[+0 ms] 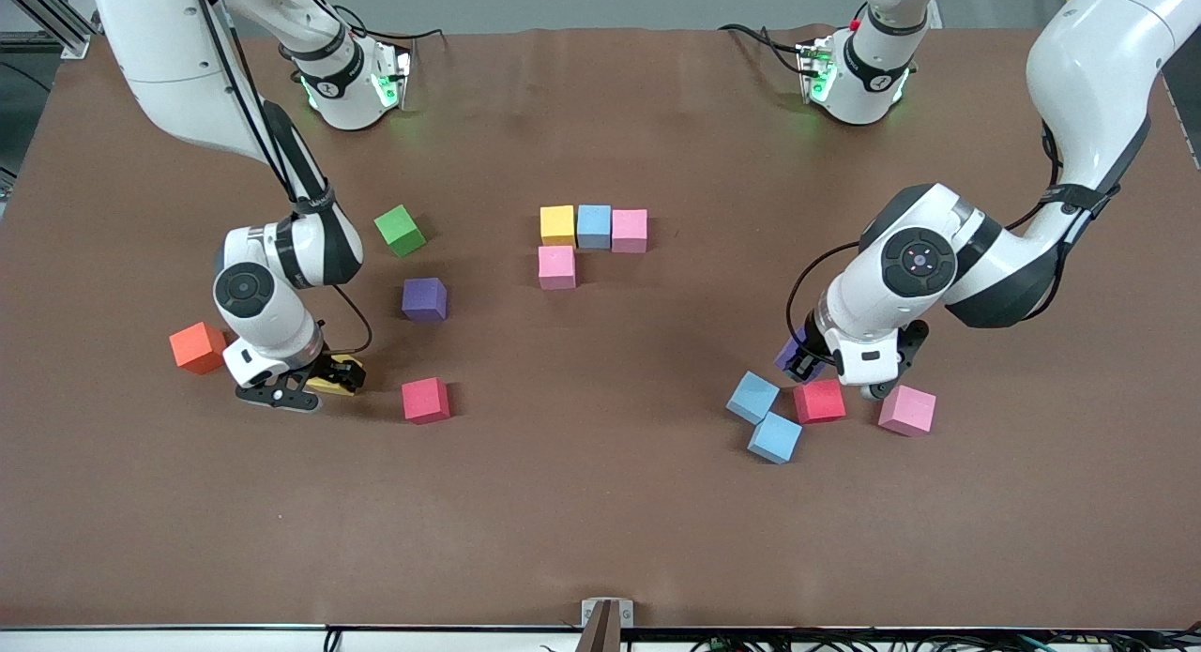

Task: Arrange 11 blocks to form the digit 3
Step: 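Move the right gripper to the yellow cube and grasp it, then carry the yellow cube with the right gripper to the cube row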

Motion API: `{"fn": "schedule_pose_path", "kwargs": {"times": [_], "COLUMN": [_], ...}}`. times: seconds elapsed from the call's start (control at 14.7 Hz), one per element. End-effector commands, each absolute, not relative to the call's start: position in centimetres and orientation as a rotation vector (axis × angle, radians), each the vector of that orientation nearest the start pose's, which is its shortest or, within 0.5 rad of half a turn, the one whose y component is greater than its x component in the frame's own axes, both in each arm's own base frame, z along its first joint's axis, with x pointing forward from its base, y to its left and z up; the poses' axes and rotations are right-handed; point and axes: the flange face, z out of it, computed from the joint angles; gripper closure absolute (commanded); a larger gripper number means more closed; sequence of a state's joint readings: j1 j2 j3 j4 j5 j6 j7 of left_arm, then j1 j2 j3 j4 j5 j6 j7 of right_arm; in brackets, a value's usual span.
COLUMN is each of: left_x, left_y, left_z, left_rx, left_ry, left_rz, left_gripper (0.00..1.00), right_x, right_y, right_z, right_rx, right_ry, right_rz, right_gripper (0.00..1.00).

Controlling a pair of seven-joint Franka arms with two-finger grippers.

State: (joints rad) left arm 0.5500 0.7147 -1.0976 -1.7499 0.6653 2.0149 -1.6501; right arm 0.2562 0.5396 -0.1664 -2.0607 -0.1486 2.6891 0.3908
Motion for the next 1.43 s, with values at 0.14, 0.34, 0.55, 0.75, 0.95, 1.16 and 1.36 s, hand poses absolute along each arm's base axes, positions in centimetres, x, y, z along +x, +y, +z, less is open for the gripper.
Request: {"fn": "schedule_pose_path", "kwargs": {"times": [0.14,0.34,0.55,0.75,0.95,1.16,1.36], "left_x": [60.7,60.8,60.7,60.8,60.9,60.8,60.8], "left_y": [-22.7,-22.6,-22.7,-22.4,-22.6,-22.7,-22.7], "left_z": [34.2,34.1,34.1,34.1,34.3,34.3,34.3], "left_rx": [-2.837,-2.838,-2.839,-2.836,-2.839,-2.841,-2.841], "left_ry": [-1.362,-1.366,-1.363,-1.370,-1.369,-1.366,-1.366], "left_rz": [0.061,0.063,0.066,0.063,0.061,0.060,0.062], "left_gripper": [0.47,0.47,0.47,0.47,0.47,0.47,0.47], "right_x": [59.3,59.0,58.9,59.0,59.0,59.0,59.0], "right_y": [5.7,6.8,7.1,5.2,4.0,3.5,3.4], "right_z": [18.6,19.5,20.1,20.0,20.1,20.2,20.6], "right_rx": [-3.221,-3.179,-3.163,-3.155,-3.084,-3.057,-3.059], "right_ry": [0.296,0.377,0.387,0.408,0.497,0.481,0.468], "right_rz": [-0.188,-0.090,-0.075,-0.044,0.003,0.024,0.023], "right_gripper": [0.10,0.05,0.01,0.00,0.00,0.00,0.00]}}
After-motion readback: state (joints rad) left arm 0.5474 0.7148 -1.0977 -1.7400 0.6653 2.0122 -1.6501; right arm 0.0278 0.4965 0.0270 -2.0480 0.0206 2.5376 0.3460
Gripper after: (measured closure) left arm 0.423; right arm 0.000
